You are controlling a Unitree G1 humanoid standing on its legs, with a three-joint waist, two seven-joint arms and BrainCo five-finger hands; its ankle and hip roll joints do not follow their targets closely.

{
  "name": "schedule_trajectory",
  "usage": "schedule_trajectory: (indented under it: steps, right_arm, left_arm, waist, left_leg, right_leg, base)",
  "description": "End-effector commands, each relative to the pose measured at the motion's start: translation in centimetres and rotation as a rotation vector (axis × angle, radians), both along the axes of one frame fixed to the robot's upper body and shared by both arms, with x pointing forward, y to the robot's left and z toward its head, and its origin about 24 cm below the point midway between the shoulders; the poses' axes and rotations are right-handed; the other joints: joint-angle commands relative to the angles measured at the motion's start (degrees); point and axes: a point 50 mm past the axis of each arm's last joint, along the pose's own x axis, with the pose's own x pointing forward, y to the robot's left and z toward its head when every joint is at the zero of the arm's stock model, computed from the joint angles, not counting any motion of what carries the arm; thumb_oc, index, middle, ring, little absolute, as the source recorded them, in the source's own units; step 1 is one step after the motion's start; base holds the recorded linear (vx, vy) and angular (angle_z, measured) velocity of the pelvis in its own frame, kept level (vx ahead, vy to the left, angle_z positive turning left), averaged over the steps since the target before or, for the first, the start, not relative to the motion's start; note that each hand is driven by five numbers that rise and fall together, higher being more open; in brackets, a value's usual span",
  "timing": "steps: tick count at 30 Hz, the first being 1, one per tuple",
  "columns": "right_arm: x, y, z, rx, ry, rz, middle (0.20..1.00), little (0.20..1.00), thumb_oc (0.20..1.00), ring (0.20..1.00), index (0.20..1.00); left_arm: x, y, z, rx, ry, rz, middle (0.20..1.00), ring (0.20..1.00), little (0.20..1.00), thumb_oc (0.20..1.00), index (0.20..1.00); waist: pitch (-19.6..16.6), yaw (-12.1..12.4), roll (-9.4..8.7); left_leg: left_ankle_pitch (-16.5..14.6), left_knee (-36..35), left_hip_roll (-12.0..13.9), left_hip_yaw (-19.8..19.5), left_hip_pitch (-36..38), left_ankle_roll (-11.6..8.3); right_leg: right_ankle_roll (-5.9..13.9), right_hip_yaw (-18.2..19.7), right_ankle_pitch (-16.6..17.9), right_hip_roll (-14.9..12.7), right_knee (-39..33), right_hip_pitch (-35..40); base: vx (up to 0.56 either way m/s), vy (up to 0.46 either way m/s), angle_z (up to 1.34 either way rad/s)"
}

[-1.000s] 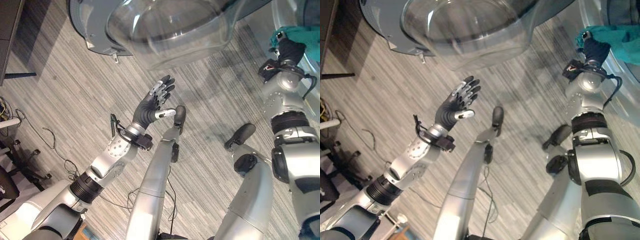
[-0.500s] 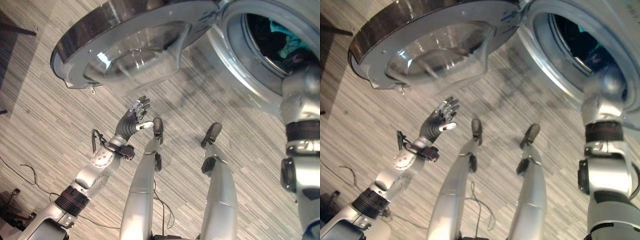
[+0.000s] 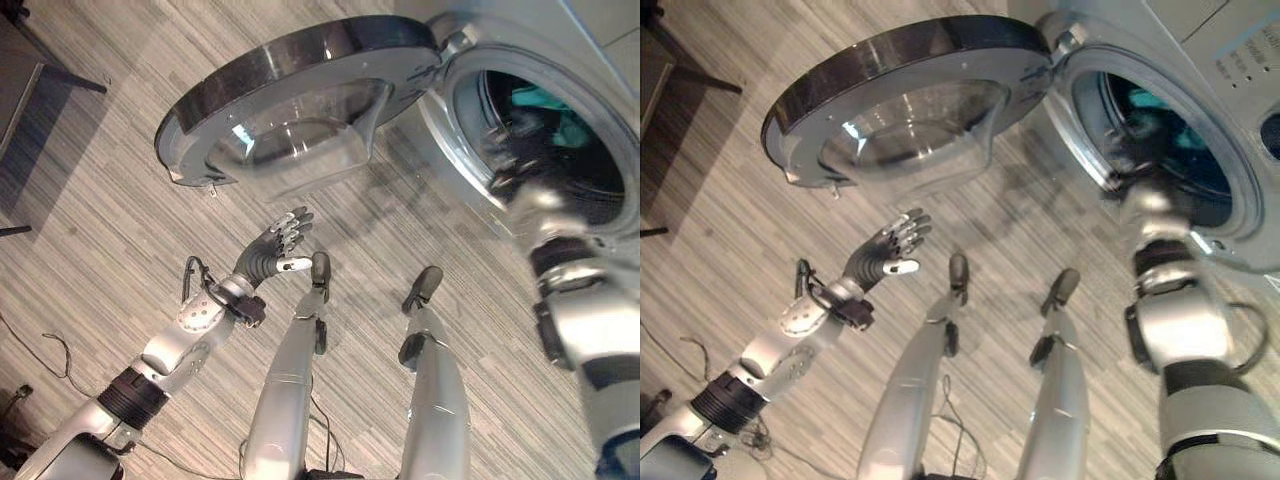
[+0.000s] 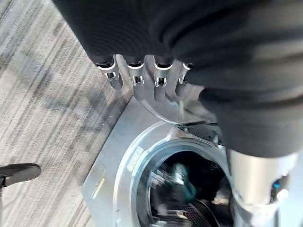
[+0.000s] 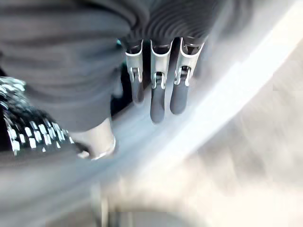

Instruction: Grab the laundry basket,head to the washer,open it,put in the laundry and shut it.

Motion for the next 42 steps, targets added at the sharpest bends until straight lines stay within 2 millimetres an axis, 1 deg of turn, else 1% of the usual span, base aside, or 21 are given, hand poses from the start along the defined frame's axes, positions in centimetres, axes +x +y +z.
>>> schedule_trajectory:
  steps: [1,4,5,6,10,11,12,13,15,18,22,27,29,30,31,32,34,35,38,40,42]
  right_arm:
    - [-3.5,0.9,-6.9,0.176,0.009,0.052,1.000,1.000,1.000,1.000,1.000]
    - [-5.9,1.9,-9.8,0.236,0.016,0.081,1.000,1.000,1.000,1.000,1.000]
    - [-8.4,2.3,-12.4,0.271,0.048,0.103,1.000,1.000,1.000,1.000,1.000]
    - [-9.8,2.4,-13.7,0.245,0.085,0.128,1.000,1.000,1.000,1.000,1.000]
    - [-14.0,2.0,-17.4,0.156,0.232,0.200,1.000,1.000,1.000,1.000,1.000]
    - [-14.1,2.0,-17.5,0.156,0.234,0.200,1.000,1.000,1.000,1.000,1.000]
    - [-15.8,1.9,-19.6,0.125,0.341,0.219,1.000,1.000,1.000,1.000,1.000]
    - [-15.9,1.9,-19.7,0.125,0.341,0.219,1.000,1.000,1.000,1.000,1.000]
    - [-18.4,1.6,-22.6,0.027,0.514,0.253,1.000,1.000,1.000,1.000,1.000]
    - [-21.0,1.8,-25.0,0.001,0.653,0.274,1.000,1.000,1.000,1.000,1.000]
    - [-23.3,2.1,-26.3,-0.039,0.738,0.311,1.000,1.000,1.000,1.000,1.000]
    - [-24.3,2.5,-26.6,-0.062,0.750,0.341,1.000,1.000,1.000,1.000,1.000]
    - [-25.0,2.0,-26.9,-0.060,0.774,0.313,1.000,1.000,1.000,1.000,1.000]
    - [-24.9,2.0,-26.9,-0.060,0.774,0.313,1.000,1.000,1.000,1.000,1.000]
    - [-24.8,1.7,-26.9,-0.065,0.777,0.295,1.000,1.000,1.000,1.000,1.000]
    - [-24.6,1.3,-26.9,-0.099,0.787,0.282,1.000,1.000,1.000,1.000,1.000]
    - [-24.6,0.9,-26.9,-0.110,0.792,0.270,1.000,1.000,1.000,1.000,1.000]
    - [-24.8,0.3,-27.1,-0.113,0.813,0.246,1.000,1.000,1.000,1.000,1.000]
    - [-25.1,0.0,-27.3,-0.074,0.826,0.201,1.000,1.000,1.000,1.000,1.000]
    - [-25.9,0.0,-27.7,-0.037,0.846,0.168,1.000,1.000,1.000,1.000,1.000]
    - [-26.2,0.0,-27.8,-0.024,0.851,0.155,1.000,1.000,1.000,1.000,1.000]
  left_arm:
    - [-2.7,-0.1,-2.8,-0.034,0.082,-0.040,1.000,1.000,1.000,1.000,1.000]
    - [-3.2,0.2,-3.5,-0.033,0.100,-0.024,1.000,1.000,1.000,1.000,1.000]
    - [-3.5,0.6,-4.1,-0.019,0.111,-0.014,1.000,1.000,1.000,1.000,1.000]
    - [-3.8,0.9,-4.4,-0.007,0.116,-0.009,1.000,1.000,1.000,1.000,1.000]
    - [-4.7,2.0,-5.3,0.017,0.140,0.017,1.000,1.000,1.000,1.000,1.000]
    - [-4.7,2.0,-5.4,0.017,0.141,0.018,1.000,1.000,1.000,1.000,1.000]
    - [-4.9,2.6,-5.8,0.038,0.150,0.043,1.000,1.000,1.000,1.000,1.000]
    - [-4.9,2.6,-5.8,0.038,0.151,0.043,1.000,1.000,1.000,1.000,1.000]
    - [-5.0,3.6,-6.6,0.072,0.170,0.086,1.000,1.000,1.000,1.000,1.000]
    - [-5.3,4.4,-7.6,0.092,0.199,0.131,1.000,1.000,1.000,1.000,1.000]
    - [-6.2,5.7,-8.5,0.020,0.258,0.229,1.000,1.000,1.000,1.000,1.000]
    - [-6.9,6.4,-9.4,-0.060,0.290,0.337,1.000,1.000,1.000,1.000,1.000]
    - [-6.9,6.4,-9.9,-0.071,0.299,0.387,1.000,1.000,1.000,1.000,1.000]
    - [-6.9,6.4,-9.9,-0.071,0.299,0.387,1.000,1.000,1.000,1.000,1.000]
    - [-6.6,6.2,-9.7,-0.073,0.286,0.391,1.000,1.000,1.000,1.000,1.000]
    - [-6.3,5.5,-9.7,-0.096,0.282,0.385,1.000,1.000,1.000,1.000,1.000]
    - [-6.1,5.1,-9.7,-0.113,0.283,0.377,1.000,1.000,1.000,1.000,1.000]
    - [-6.1,4.4,-10.0,-0.132,0.296,0.358,1.000,1.000,1.000,1.000,1.000]
    - [-6.5,4.2,-10.8,-0.144,0.333,0.366,1.000,1.000,1.000,1.000,1.000]
    - [-7.1,4.5,-11.2,-0.136,0.349,0.387,1.000,1.000,1.000,1.000,1.000]
    - [-7.2,4.7,-11.2,-0.131,0.346,0.405,1.000,1.000,1.000,1.000,1.000]
  waist:
    - [-8.5,-0.4,-0.11]
    - [-9.2,-1.3,-0.57]
    - [-10.2,-2.2,-1.19]
    - [-10.4,-2.7,-1.35]
    - [-11.4,-4.4,-2.21]
    - [-11.3,-4.4,-2.19]
    - [-12.3,-4.7,-2.39]
    - [-12.2,-4.7,-2.37]
    - [-13.8,-4.9,-2.70]
    - [-14.7,-5.2,-2.91]
    - [-15.7,-5.4,-3.57]
    - [-16.6,-5.1,-4.76]
    - [-16.7,-4.7,-5.59]
    - [-16.7,-4.7,-5.59]
    - [-16.2,-4.3,-5.56]
    - [-15.4,-3.4,-6.20]
    - [-15.2,-3.4,-6.54]
    - [-16.0,-4.1,-6.97]
    - [-17.9,-4.4,-6.04]
    - [-19.2,-5.4,-4.25]
    - [-19.3,-5.3,-3.67]
  left_leg:
    - [-4.0,-6.6,-6.0,-0.4,5.7,3.28]
    - [-4.0,-7.6,-5.6,-0.1,8.2,3.09]
    - [-4.1,-8.3,-5.0,0.1,11.0,2.85]
    - [-4.1,-8.7,-4.9,0.2,12.5,2.74]
    - [-3.7,-10.7,-4.0,0.7,18.1,2.07]
    - [-3.6,-10.8,-4.0,0.6,18.3,2.06]
    - [-3.0,-12.3,-3.7,0.6,21.2,1.48]
    - [-3.0,-12.4,-3.7,0.6,21.4,1.47]
    - [-2.2,-14.0,-3.4,0.6,25.1,0.70]
    - [-1.5,-15.6,-2.8,0.3,29.3,-0.13]
    - [-0.6,-16.7,-1.7,-0.2,33.5,-0.88]
    - [1.3,-18.8,-0.2,-0.7,36.8,-1.81]
    - [4.7,-19.6,0.8,-2.2,36.5,-3.34]
    - [4.7,-19.6,0.8,-2.2,36.6,-3.34]
    - [7.2,-18.8,1.6,-3.5,34.9,-3.63]
    - [7.4,-18.1,2.0,-9.4,34.4,-4.59]
    - [6.4,-17.6,2.3,-12.0,34.6,-4.55]
    - [4.4,-16.1,4.3,-14.1,36.0,-4.68]
    - [1.6,-14.2,6.8,-14.6,40.8,-5.53]
    - [-0.2,-16.9,8.0,-11.5,44.5,-5.85]
    - [-0.1,-18.2,8.0,-9.5,45.7,-5.99]
  right_leg:
    - [0.98,-1.3,-17.7,2.5,9.3,12.2]
    - [1.46,-0.9,-16.6,2.7,7.1,15.0]
    - [2.00,-0.6,-15.7,2.9,5.2,17.7]
    - [2.32,-0.4,-15.1,2.9,4.2,19.1]
    - [3.27,-0.5,-12.8,3.1,0.2,24.8]
    - [3.28,-0.5,-12.8,3.1,0.0,25.1]
    - [3.66,-0.7,-11.9,3.3,-2.3,28.2]
    - [3.67,-0.7,-11.9,3.3,-2.5,28.4]
    - [4.05,-1.3,-10.9,3.5,-4.9,32.1]
    - [4.08,-2.1,-10.8,4.1,-6.9,36.1]
    - [3.18,-2.5,-12.3,5.5,-8.2,40.2]
    - [1.94,-2.3,-14.3,8.1,-10.6,44.1]
    - [0.66,-2.2,-15.3,9.7,-12.6,45.9]
    - [0.66,-2.2,-15.3,9.7,-12.6,46.0]
    - [0.03,-2.5,-14.5,10.1,-12.3,45.1]
    - [-0.59,-1.6,-14.5,9.7,-11.8,44.3]
    - [-0.61,-1.3,-14.2,9.3,-11.8,43.8]
    - [-0.15,-0.6,-12.7,8.0,-13.0,43.2]
    - [1.86,1.7,-10.0,6.9,-15.1,43.1]
    - [2.89,2.4,-9.5,6.5,-15.6,43.7]
    - [3.22,2.7,-9.1,5.9,-15.3,44.0]
  base:
    - [0.03,0.031,-0.03]
    - [0.03,0.017,-0.03]
    - [0.05,0.035,-0.05]
    - [0.05,0.027,-0.05]
    - [0.02,-0.012,-0.21]
    - [0.02,-0.036,-0.16]
    - [0.02,-0.028,-0.08]
    - [0.03,-0.063,-0.07]
    - [0.02,-0.096,-0.04]
    - [-0.01,-0.104,-0.01]
    - [-0.06,-0.108,0.00]
    - [-0.12,-0.142,0.04]
    - [-0.17,-0.125,0.04]
    - [-0.23,-0.018,0.13]
    - [-0.31,0.041,0.16]
    - [-0.37,0.057,0.11]
    - [-0.18,0.070,0.00]
    - [-0.09,0.145,-0.01]
    - [-0.01,0.248,-0.18]
    - [0.08,0.305,-0.53]
    - [0.05,0.276,-0.35]
